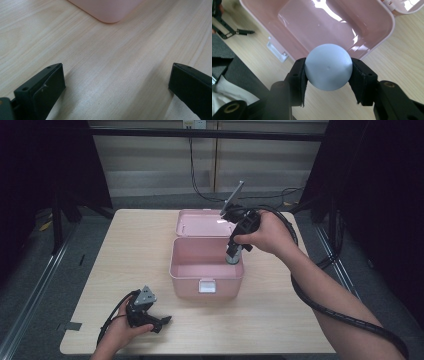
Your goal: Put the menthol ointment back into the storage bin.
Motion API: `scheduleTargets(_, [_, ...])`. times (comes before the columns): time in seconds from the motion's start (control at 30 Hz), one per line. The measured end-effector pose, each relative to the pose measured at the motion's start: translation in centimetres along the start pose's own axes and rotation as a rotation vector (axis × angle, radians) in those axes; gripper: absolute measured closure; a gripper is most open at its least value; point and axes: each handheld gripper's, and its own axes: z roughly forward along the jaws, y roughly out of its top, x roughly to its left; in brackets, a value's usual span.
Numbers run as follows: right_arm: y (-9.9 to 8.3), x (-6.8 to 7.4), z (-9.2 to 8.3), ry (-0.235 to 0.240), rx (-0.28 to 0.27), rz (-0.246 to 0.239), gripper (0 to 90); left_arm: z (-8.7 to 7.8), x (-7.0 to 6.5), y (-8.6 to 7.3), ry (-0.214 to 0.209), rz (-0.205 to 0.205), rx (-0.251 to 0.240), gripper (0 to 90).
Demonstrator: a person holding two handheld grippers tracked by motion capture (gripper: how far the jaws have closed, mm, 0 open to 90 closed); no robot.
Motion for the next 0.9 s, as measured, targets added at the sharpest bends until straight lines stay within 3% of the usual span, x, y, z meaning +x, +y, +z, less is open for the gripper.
scheduleTargets(0.3, [1.5, -0.2, 0.8, -0.028, 0.002, 0.071, 50.7, 0.0, 0.0, 0.0, 0.000, 0.000, 0.000, 0.0])
scheduleTargets(0.57, [2.3, -1.0, 2.2, -0.025, -0.021, 0.191, 50.7, 0.0, 0.0, 0.0, 0.000, 0.002, -0.001, 0.0])
scheduleTargets(0.7, [2.5, -1.1, 2.7, -0.018, -0.033, 0.222, 50.7, 0.0, 0.0, 0.0, -0.001, -0.002, 0.001, 0.0])
scheduleTargets(0.9, [2.8, -1.0, 3.8, -0.068, -0.026, 0.261, 50.7, 0.0, 0.0, 0.0, -0.001, -0.002, 0.001, 0.0])
